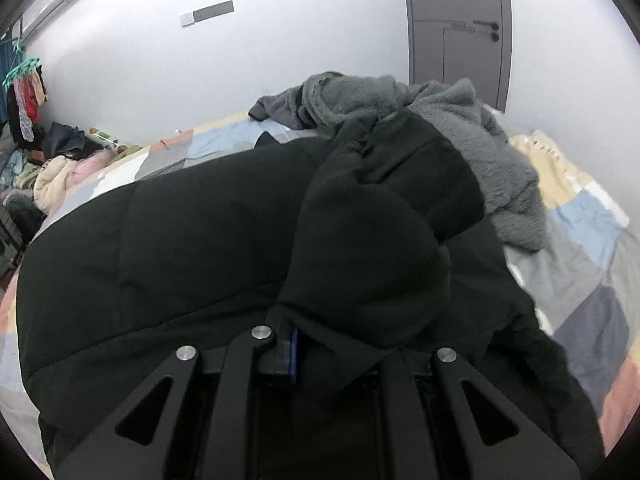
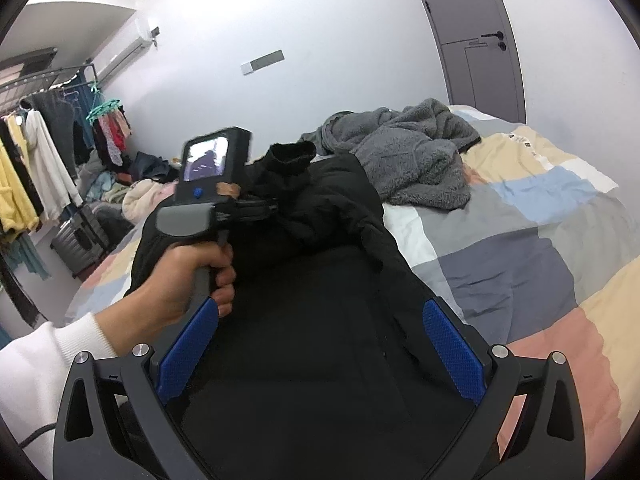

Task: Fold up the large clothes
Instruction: 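Fold the sleeve across the jacket front with the left tool and release, then grasp the jacket side edge with both tools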

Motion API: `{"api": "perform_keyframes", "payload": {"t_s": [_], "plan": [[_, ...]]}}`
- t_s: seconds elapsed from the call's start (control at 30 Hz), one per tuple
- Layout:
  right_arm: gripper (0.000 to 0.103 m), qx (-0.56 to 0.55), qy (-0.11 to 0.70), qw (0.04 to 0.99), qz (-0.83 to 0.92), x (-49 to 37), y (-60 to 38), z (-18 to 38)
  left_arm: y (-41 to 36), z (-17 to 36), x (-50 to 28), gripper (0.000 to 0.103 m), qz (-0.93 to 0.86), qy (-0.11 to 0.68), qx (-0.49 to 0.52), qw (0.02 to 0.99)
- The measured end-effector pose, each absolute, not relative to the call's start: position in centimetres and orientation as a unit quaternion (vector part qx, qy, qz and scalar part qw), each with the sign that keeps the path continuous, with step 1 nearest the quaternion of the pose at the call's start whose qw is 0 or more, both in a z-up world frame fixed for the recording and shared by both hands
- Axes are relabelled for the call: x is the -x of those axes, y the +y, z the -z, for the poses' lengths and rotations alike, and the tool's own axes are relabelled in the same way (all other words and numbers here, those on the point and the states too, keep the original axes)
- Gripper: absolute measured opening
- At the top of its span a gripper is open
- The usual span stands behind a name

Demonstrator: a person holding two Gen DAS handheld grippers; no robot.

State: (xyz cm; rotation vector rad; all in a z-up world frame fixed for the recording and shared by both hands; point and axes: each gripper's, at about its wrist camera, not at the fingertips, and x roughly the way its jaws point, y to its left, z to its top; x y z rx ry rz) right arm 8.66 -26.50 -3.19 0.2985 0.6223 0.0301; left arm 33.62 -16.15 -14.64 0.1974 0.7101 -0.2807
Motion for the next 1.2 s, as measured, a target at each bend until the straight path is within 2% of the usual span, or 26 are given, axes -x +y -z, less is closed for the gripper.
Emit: {"api": "perform_keyframes", "payload": {"t_s": [0.03,0.1,0.13,0.17,0.2,0.47,0.77,0.97,1.2], "plan": [[0.103,-0.147,0.306,0.941,-0.015,-8.6,-26.4,3.1,-15.9,14.4,-33.5,0.019,0.141,0.347,-0.087,0.923],[0.103,-0.146,0.306,0.941,-0.016,-8.5,-26.3,3.1,-15.6,14.2,-33.3,0.041,0.163,0.357,-0.067,0.917],[0.103,-0.144,0.305,0.941,-0.017,-8.4,-26.3,3.0,-15.4,14.0,-33.0,0.065,0.168,0.359,-0.065,0.916],[0.103,-0.142,0.302,0.942,-0.018,-8.3,-26.1,2.9,-15.2,13.5,-32.3,0.084,0.170,0.354,-0.067,0.917],[0.103,-0.140,0.300,0.943,-0.020,-8.2,-26.0,2.8,-15.1,13.3,-31.8,0.086,0.174,0.347,-0.067,0.919],[0.103,-0.126,0.289,0.947,-0.058,-8.6,-24.6,1.8,-10.5,9.1,-28.4,0.086,0.169,0.310,-0.061,0.934],[0.103,-0.057,0.266,0.959,-0.076,-17.0,-24.6,-2.6,0.8,5.9,-30.0,0.086,0.083,0.313,-0.013,0.946],[0.103,-0.080,0.281,0.952,-0.090,-25.1,-25.9,-2.7,4.6,7.4,-33.4,0.086,0.049,0.329,0.000,0.943],[0.103,-0.097,0.349,0.928,-0.089,-34.3,-25.0,3.0,5.5,11.2,-37.4,0.086,0.037,0.343,0.004,0.939]]}}
